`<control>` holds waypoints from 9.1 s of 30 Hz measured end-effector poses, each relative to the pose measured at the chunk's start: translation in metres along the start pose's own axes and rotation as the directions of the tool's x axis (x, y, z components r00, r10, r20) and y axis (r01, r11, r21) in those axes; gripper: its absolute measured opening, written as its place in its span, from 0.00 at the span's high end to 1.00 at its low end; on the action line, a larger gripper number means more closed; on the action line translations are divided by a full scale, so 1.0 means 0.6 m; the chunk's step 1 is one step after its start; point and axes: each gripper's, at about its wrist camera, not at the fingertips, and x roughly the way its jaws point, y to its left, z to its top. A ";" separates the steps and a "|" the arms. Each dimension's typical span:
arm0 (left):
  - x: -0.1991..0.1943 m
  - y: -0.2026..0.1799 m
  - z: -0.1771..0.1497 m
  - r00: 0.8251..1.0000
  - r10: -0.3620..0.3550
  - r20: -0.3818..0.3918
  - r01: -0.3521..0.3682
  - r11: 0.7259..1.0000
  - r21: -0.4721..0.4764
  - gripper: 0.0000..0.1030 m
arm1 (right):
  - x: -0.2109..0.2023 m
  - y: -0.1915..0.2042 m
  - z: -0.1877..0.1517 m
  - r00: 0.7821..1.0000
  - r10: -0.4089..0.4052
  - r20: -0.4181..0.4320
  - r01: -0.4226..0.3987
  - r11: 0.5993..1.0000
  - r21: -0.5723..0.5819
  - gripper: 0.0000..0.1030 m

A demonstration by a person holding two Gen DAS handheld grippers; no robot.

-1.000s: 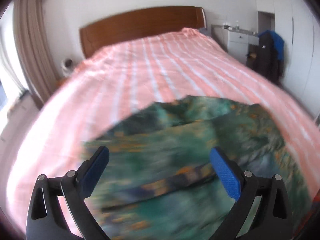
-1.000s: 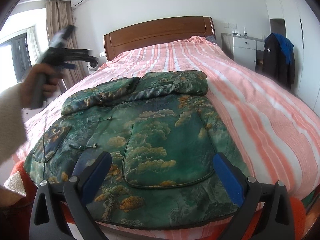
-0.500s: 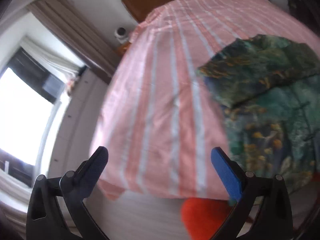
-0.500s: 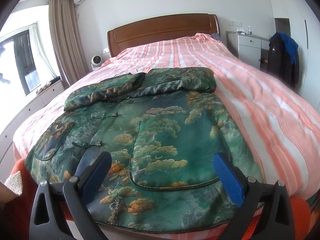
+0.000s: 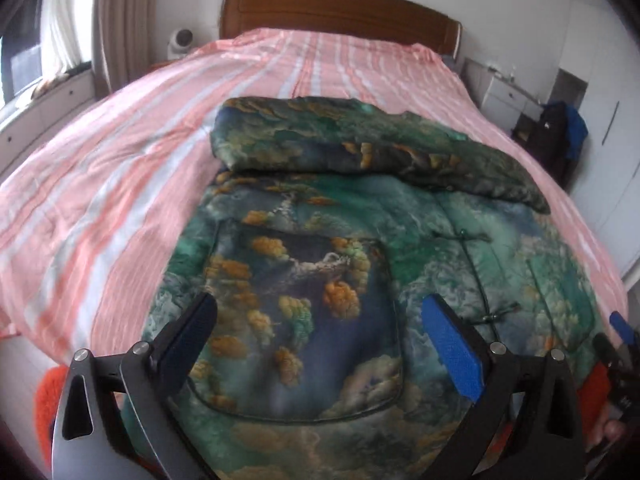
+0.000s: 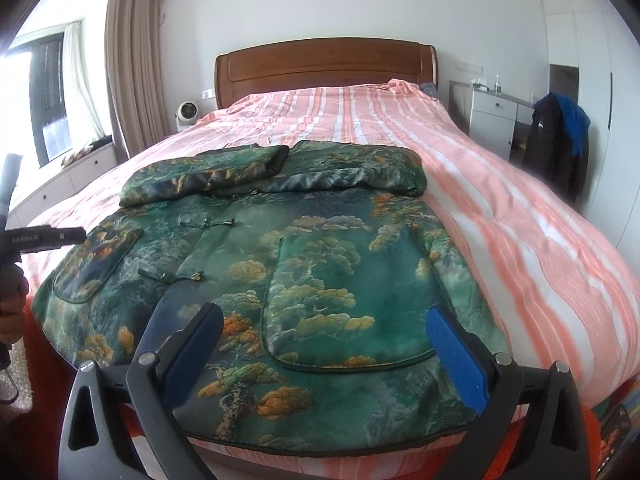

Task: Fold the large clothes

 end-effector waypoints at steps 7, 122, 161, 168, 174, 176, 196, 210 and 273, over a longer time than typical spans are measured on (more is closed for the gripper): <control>-0.015 0.037 -0.008 0.997 0.062 0.045 -0.058 0.995 -0.082 0.01 | 0.006 0.037 -0.002 0.999 0.040 0.001 -0.039 0.997 -0.068 0.03; -0.004 0.045 -0.024 0.975 0.219 0.037 -0.216 0.974 -0.075 0.01 | 0.017 0.043 -0.016 0.998 0.047 -0.030 -0.050 0.995 -0.089 0.03; 0.063 0.164 -0.058 0.920 -0.072 -0.386 0.034 0.994 -0.104 0.01 | -0.035 -0.252 0.028 0.992 -0.093 -0.088 0.119 0.926 0.359 0.03; 0.078 0.168 -0.071 0.888 -0.084 -0.452 0.050 0.995 -0.086 0.00 | 0.044 -0.298 -0.011 0.894 0.298 -0.335 -0.115 0.874 0.471 0.05; 0.072 0.152 -0.099 0.839 -0.059 -0.541 0.076 0.997 0.010 0.32 | 0.093 -0.251 -0.037 0.787 0.420 -0.453 -0.194 0.864 0.464 0.71; 0.059 0.152 -0.104 0.842 -0.025 -0.538 0.049 0.998 0.030 0.56 | 0.085 -0.237 -0.032 0.780 0.417 -0.468 -0.208 0.876 0.434 0.83; -0.132 0.271 0.154 0.922 -0.314 -0.228 0.300 0.949 -0.097 0.92 | 0.035 -0.278 0.168 0.781 0.583 -0.226 -0.412 0.752 0.515 0.88; 0.121 0.224 0.330 0.983 -0.108 -0.146 0.085 0.984 -0.155 0.07 | 0.273 -0.325 0.366 0.945 0.304 -0.123 -0.208 0.844 0.494 0.18; 0.126 0.012 0.233 0.993 -0.106 -0.049 0.111 0.988 0.106 0.08 | 0.231 -0.086 0.222 0.985 0.165 -0.057 -0.154 0.975 0.162 0.05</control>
